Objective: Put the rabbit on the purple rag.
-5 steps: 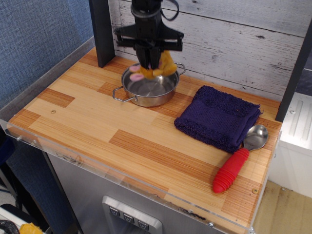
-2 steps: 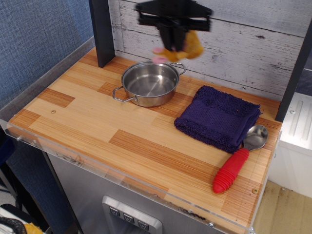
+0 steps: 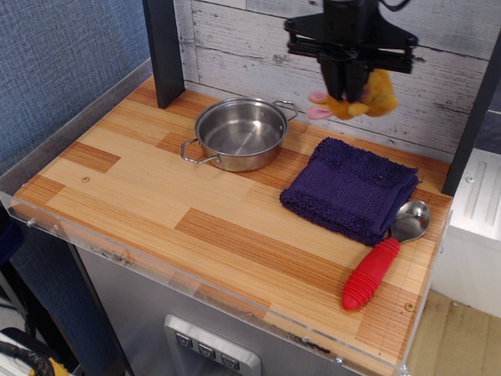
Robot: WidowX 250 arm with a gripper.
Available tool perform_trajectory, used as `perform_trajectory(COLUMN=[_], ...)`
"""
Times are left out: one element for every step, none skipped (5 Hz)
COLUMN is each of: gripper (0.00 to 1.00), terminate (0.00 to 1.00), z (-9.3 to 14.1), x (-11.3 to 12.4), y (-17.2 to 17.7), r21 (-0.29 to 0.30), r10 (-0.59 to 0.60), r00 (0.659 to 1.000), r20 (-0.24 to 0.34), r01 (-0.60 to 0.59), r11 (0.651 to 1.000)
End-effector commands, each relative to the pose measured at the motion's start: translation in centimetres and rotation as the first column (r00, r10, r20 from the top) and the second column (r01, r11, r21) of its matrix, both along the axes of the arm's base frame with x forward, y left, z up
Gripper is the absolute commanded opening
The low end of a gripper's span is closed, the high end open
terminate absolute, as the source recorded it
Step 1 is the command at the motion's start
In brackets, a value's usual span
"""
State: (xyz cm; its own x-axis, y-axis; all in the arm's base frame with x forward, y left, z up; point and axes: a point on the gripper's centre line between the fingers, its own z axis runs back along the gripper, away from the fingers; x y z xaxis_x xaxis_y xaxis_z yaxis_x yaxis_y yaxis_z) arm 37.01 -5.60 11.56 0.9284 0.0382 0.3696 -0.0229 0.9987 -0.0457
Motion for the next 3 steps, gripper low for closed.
perform_trajectory(gripper=[0.00,0.00,0.00], terminate=[0.00,0.00,0.00], z=[-0.7,-1.9,-3.1], x=[-1.9,-2.1,-2.4], y=[-1.9,-1.9,-1.8], r21=[-0.007,-0.016,-0.020], r10=[-0.067,-0.073,-0.070], r00=[0.998,0.997,0.996], r20=[-0.007,-0.038,-0.064], r01=[0.067,0.073,0.069], r11=[0.998,0.997,0.997])
